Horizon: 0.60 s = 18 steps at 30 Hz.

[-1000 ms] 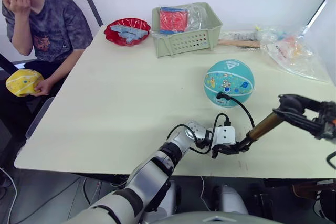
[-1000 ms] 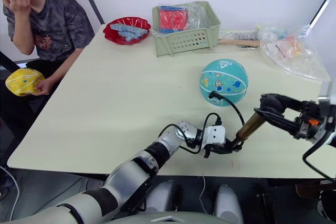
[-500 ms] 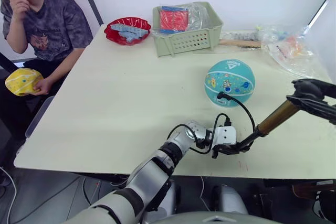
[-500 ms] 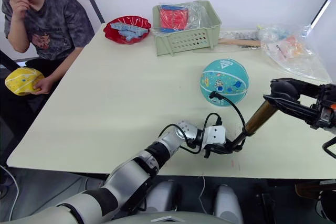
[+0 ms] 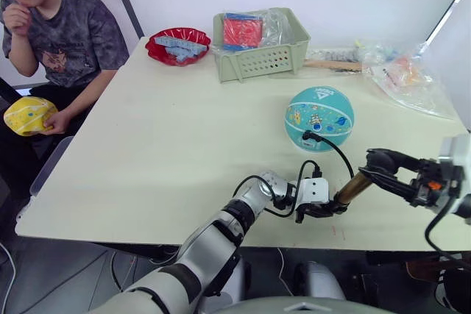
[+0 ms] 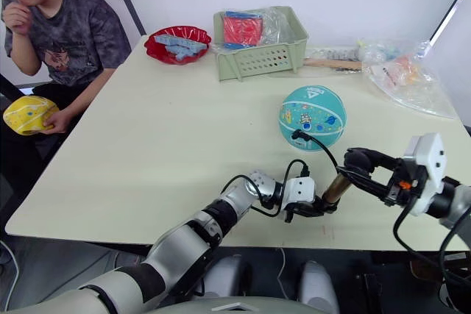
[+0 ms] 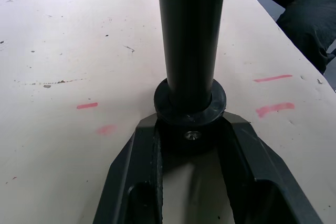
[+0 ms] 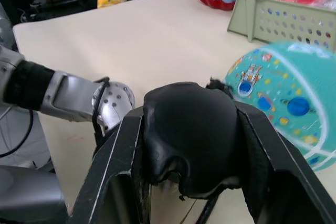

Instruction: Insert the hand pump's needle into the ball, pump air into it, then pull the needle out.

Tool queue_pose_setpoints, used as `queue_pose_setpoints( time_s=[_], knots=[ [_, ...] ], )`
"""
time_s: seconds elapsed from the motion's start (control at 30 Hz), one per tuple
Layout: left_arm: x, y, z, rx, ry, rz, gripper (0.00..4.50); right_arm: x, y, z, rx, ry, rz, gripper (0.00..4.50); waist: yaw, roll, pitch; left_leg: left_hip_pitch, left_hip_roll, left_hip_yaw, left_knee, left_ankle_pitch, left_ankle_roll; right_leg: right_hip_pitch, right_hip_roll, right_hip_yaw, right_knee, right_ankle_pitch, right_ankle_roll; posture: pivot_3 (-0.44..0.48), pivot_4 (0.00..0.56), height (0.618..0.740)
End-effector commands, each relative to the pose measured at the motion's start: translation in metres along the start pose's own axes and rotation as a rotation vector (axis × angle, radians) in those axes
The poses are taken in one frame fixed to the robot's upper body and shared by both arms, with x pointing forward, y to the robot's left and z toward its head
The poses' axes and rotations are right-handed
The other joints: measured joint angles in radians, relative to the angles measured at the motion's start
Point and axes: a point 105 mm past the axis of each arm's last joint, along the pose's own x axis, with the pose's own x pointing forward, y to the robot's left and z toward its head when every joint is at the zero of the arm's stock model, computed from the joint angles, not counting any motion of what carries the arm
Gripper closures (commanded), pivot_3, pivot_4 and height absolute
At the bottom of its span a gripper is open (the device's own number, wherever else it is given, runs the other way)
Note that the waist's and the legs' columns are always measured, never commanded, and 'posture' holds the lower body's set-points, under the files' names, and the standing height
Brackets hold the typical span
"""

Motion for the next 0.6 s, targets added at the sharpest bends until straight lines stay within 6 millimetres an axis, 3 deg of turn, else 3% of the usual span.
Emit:
queue_pose_setpoints(
  time_s=[0.03, 0.2, 0.33, 0.6],
  knots=[
    [-0.002, -0.023, -0.043, -0.102, 0.152, -0.061, 3.40, 0.008, 0.015, -0.050, 0.097, 0.107, 0.044, 2.88, -0.001, 0.001, -0.001, 0.000, 0.000, 0.000, 0.000, 0.000, 0.000, 0.000, 0.000, 0.000, 0.000, 0.000, 0.000, 0.000, 0.150, 0.738],
    [-0.003, -0.023, -0.044, -0.102, 0.153, -0.060, 3.40, 0.011, 0.017, -0.067, 0.095, 0.104, 0.023, 2.88, -0.002, 0.002, -0.002, 0.001, 0.000, 0.000, 0.000, 0.000, 0.000, 0.000, 0.001, 0.000, 0.001, 0.000, 0.000, 0.000, 0.150, 0.738],
    [-0.004, -0.023, -0.045, -0.102, 0.156, -0.061, 3.40, 0.011, 0.013, -0.061, 0.067, 0.079, 0.004, 2.88, -0.002, 0.002, -0.003, 0.003, 0.000, -0.001, 0.000, 0.000, 0.000, 0.001, 0.002, 0.001, 0.001, 0.000, 0.000, 0.000, 0.150, 0.738],
    [-0.004, -0.023, -0.045, -0.099, 0.155, -0.063, 3.40, -0.001, -0.004, 0.017, -0.019, -0.109, -0.055, 2.88, 0.000, 0.011, 0.004, 0.002, -0.001, -0.001, 0.000, 0.001, -0.001, 0.000, 0.001, 0.002, 0.001, 0.000, 0.000, 0.000, 0.150, 0.738]
  ],
)
